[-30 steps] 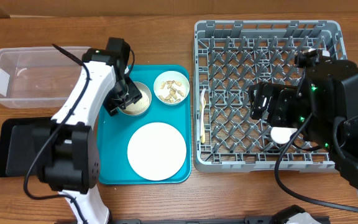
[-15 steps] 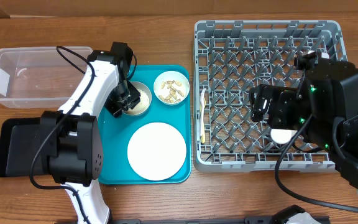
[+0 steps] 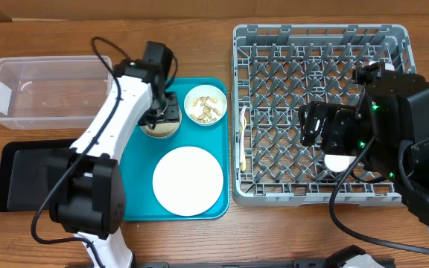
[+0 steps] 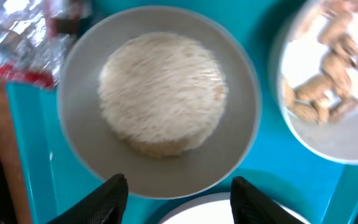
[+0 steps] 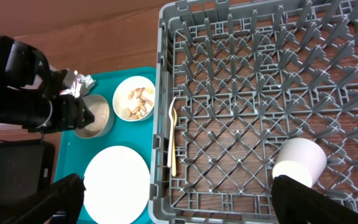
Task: Sort waste into correct bins and load items into the dishwasher rack
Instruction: 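Lower the left gripper onto the rim of the white rice bowl and grasp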
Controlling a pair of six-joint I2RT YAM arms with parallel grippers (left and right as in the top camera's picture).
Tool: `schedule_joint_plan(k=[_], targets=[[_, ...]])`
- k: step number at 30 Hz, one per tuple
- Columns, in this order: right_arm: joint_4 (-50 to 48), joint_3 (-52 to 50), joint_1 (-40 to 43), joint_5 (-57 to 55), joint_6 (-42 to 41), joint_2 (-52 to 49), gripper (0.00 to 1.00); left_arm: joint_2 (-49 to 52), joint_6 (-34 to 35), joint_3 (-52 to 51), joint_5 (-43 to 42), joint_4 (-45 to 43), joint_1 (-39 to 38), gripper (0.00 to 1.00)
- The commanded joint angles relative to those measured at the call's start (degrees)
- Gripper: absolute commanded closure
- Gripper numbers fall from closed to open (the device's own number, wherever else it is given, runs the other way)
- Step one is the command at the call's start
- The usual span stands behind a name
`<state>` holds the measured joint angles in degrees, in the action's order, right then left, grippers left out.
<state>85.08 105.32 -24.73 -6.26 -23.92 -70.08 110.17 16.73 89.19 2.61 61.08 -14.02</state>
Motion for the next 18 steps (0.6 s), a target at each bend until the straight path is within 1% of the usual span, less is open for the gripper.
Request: schedule_joint_plan(k=[1, 4, 7, 9, 12, 14, 17, 18], targets=[[-0.04, 0.13, 0.39, -0.31, 0.28, 0.02, 0.00, 1.40, -12.24, -0.07, 0.15, -0.26, -1.05, 0.40], [-0.02, 0.13, 0.39, -0.31, 0.28, 0.02, 0.00, 2.71, -14.36, -0.11, 0.07, -0.26, -1.14, 0.33], [-0.04, 0.13, 0.39, -0.31, 0.28, 0.02, 0.00, 3.96, -18.53, -0.11, -3.17, -1.36, -1.14, 0.27], [-0.09, 0.13, 0.39, -0.31, 0.28, 0.02, 0.00, 5.01, -20.65, -0.13, -5.01, -2.34, -1.16, 0.25], [-0.07, 0.13, 0.39, -0.31, 0.28, 0.02, 0.00, 6.54, -21.07, -0.15, -5.81, -3.41, -1.22, 0.27], [-0.04, 0.13, 0.39, -0.31, 0.28, 0.02, 0.00, 7.37, -21.53, -0.15, -6.03, -3.96, -1.40, 0.29], [-0.09, 0.13, 0.39, -0.31, 0.28, 0.02, 0.00, 8.35, -23.19, -0.15, -6.99, -4.11, -1.46, 0.36], [-0.11, 0.13, 0.39, -0.31, 0.28, 0.02, 0.00, 8.72, -23.17, -0.15, -6.95, -4.09, -1.46, 0.41]])
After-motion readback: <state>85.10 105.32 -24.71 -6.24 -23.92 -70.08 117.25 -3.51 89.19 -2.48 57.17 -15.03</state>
